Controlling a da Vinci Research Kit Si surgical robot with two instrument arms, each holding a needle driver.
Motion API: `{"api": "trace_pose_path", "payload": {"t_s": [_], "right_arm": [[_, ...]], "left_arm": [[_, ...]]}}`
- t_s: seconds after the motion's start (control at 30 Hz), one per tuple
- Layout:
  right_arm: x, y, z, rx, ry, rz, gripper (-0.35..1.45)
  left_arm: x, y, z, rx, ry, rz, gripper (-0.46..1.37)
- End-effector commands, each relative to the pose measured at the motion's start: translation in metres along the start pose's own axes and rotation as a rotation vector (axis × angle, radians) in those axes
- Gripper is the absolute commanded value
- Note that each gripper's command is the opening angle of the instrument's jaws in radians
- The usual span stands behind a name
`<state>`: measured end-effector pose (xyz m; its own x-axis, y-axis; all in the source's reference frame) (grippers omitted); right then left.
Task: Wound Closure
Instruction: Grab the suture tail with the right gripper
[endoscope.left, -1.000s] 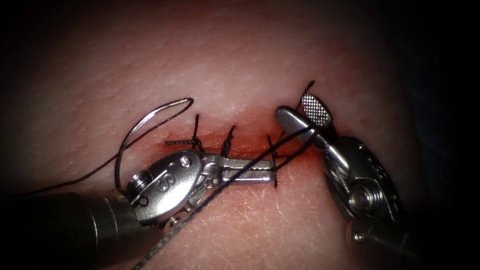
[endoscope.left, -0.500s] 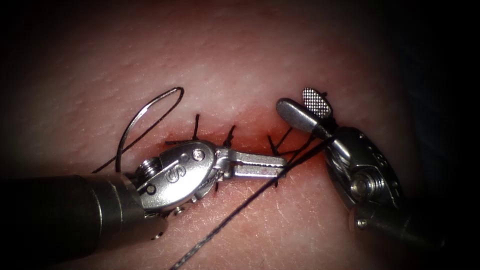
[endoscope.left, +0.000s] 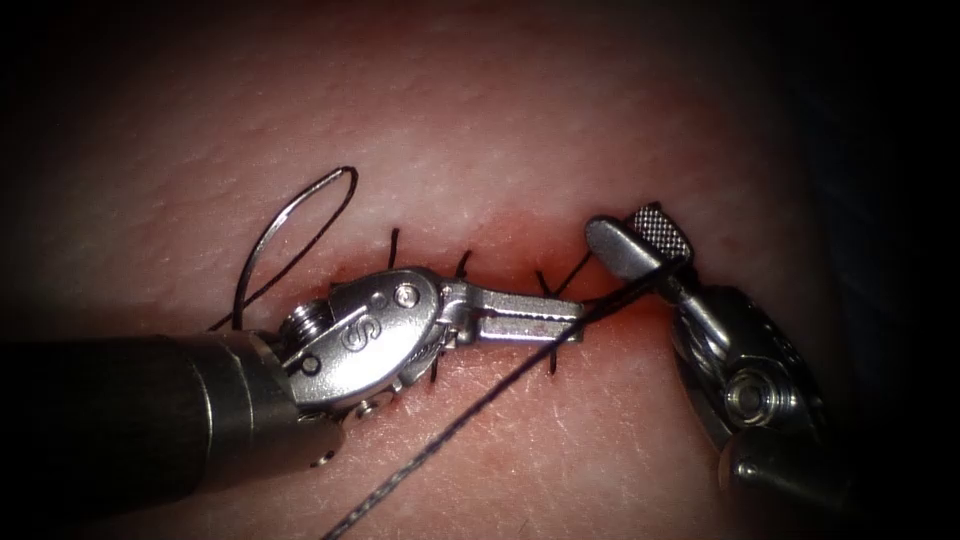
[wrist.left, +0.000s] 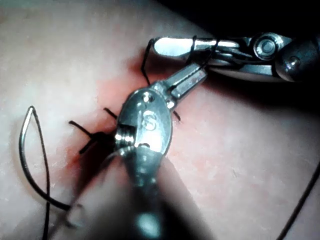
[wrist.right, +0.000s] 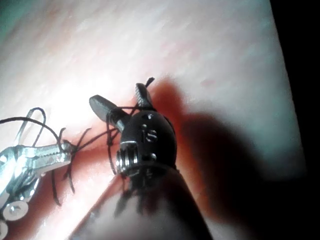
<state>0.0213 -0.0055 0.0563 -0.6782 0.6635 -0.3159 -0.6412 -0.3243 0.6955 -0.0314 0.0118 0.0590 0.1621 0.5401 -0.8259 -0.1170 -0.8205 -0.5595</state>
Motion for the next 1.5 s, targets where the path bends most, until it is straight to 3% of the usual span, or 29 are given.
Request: {"api": "trace_pose_path", "payload": {"t_s": [0.03,0.27,0.4,1.03,1.23,1.3,1.33,1.37,1.4,1.5], "right_arm": [[0.0000,0.0001,0.0003,-0.007,-0.009,0.033,0.85],[-0.0007,0.0019,0.0007,-0.037,-0.032,0.119,0.83],[-0.0012,0.0023,0.0003,-0.039,-0.033,0.133,0.73],[0.0002,0.0045,0.0034,-0.089,-0.009,0.147,0.74],[0.0002,0.0042,0.0037,-0.092,-0.011,0.096,0.69],[0.0002,0.0039,0.0036,-0.088,-0.005,0.080,0.63],[0.0001,0.0038,0.0035,-0.084,-0.001,0.081,0.37],[0.0001,0.0036,0.0033,-0.074,0.009,0.076,-0.07],[-0.0001,0.0035,0.0030,-0.067,0.015,0.077,-0.35],[0.0000,0.0030,0.0026,-0.044,0.031,0.080,-0.35]], "left_arm": [[0.0000,-0.0001,-0.0001,-0.001,-0.009,0.001,-0.35],[-0.0001,-0.0002,0.0001,-0.014,-0.024,0.018,-0.35],[-0.0001,-0.0002,0.0002,-0.020,-0.024,0.017,-0.35],[-0.0001,-0.0001,0.0008,-0.040,-0.025,0.014,-0.35],[-0.0001,-0.0001,0.0009,-0.043,-0.025,0.014,-0.35],[-0.0001,-0.0001,0.0009,-0.043,-0.025,0.014,-0.35],[-0.0001,-0.0001,0.0009,-0.043,-0.025,0.014,-0.35],[-0.0001,-0.0001,0.0009,-0.044,-0.025,0.014,-0.35],[-0.0001,-0.0001,0.0009,-0.044,-0.025,0.014,-0.35],[-0.0002,0.0000,0.0008,-0.048,-0.025,0.020,-0.35]]}}
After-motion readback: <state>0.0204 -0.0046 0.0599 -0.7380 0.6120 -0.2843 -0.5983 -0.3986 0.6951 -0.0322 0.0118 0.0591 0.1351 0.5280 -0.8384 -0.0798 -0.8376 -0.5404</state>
